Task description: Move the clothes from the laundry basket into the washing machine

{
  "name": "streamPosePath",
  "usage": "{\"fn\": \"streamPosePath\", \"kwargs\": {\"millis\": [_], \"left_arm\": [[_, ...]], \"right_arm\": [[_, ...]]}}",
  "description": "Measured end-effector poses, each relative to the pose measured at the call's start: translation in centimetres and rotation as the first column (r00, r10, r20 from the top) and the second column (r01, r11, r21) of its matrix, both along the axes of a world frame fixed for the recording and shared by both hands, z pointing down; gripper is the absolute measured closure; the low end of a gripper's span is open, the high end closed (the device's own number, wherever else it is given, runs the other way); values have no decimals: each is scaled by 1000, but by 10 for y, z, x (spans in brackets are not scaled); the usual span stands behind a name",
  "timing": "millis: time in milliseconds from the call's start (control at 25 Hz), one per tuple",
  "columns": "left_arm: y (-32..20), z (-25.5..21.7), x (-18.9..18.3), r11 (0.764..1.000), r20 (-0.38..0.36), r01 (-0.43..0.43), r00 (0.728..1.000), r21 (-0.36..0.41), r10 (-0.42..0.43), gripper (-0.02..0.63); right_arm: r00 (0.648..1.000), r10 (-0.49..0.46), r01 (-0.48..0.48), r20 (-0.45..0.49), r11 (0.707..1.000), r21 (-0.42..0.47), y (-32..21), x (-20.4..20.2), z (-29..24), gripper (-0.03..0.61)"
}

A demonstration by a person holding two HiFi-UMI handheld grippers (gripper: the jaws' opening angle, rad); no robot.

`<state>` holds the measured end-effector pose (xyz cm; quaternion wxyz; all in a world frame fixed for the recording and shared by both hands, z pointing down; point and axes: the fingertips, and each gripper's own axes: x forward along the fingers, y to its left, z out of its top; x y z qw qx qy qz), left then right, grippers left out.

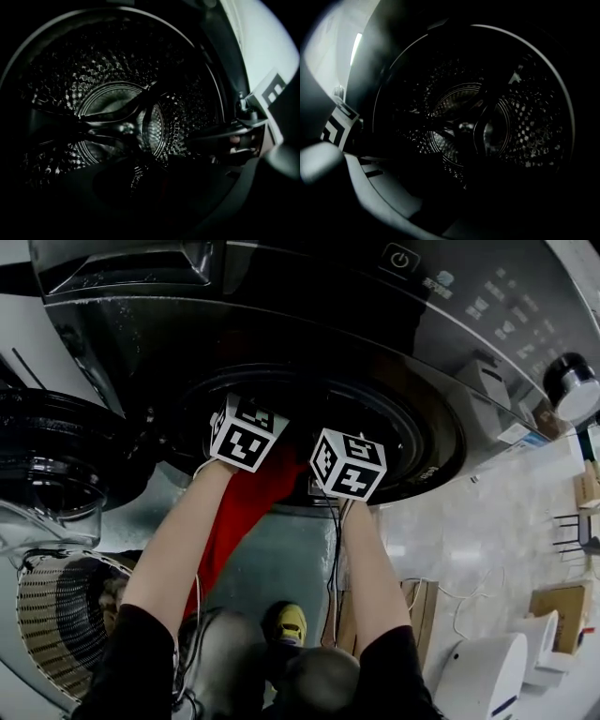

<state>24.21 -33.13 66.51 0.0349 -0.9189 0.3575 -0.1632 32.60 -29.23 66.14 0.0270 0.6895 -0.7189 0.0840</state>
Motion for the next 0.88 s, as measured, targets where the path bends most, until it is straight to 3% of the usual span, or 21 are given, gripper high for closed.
{"fn": "streamPosePath", "kwargs": {"millis": [160,360,880], "left_arm": [[11,-6,-7,1000,-13,-6,1000,6,6,442],[17,-15,-12,999,-37,18,999,28,-17,599],[31,-24,-16,999,-103,26,994,18,-24,603]], "right_arm": [[999,19,-20,27,1000,14,12,1,-4,480],[1000,27,-27,-4,1000,2,19,2,-3,564],[1000,1,-1,31,1000,8,31,-5,-5,574]]}}
